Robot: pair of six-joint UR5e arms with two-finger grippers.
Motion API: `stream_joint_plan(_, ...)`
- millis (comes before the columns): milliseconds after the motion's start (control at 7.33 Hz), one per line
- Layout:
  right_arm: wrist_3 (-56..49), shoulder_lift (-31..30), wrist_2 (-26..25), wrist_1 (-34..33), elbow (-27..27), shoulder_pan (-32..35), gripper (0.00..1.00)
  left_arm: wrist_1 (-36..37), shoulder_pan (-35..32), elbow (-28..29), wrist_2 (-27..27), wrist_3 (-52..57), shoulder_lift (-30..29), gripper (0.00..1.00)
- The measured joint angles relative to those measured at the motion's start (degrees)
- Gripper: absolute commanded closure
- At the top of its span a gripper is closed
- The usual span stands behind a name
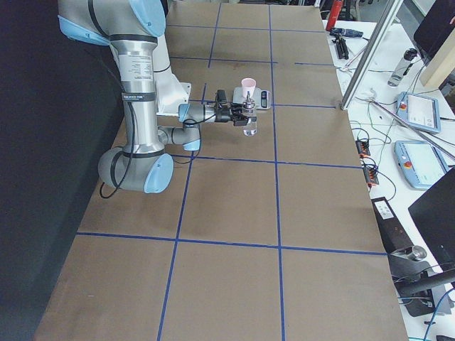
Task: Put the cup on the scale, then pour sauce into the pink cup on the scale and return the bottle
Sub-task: 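Lower the sauce bottle with the right gripper onto the table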
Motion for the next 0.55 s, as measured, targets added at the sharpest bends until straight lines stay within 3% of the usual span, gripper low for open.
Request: stream_joint_plan(546, 7.9, -0.5, -0.1, -1.4, -1.4, -0.2, 1.00, 0.0, 0.0, -0.2, -0.1, 0.0, -0.1, 0.00)
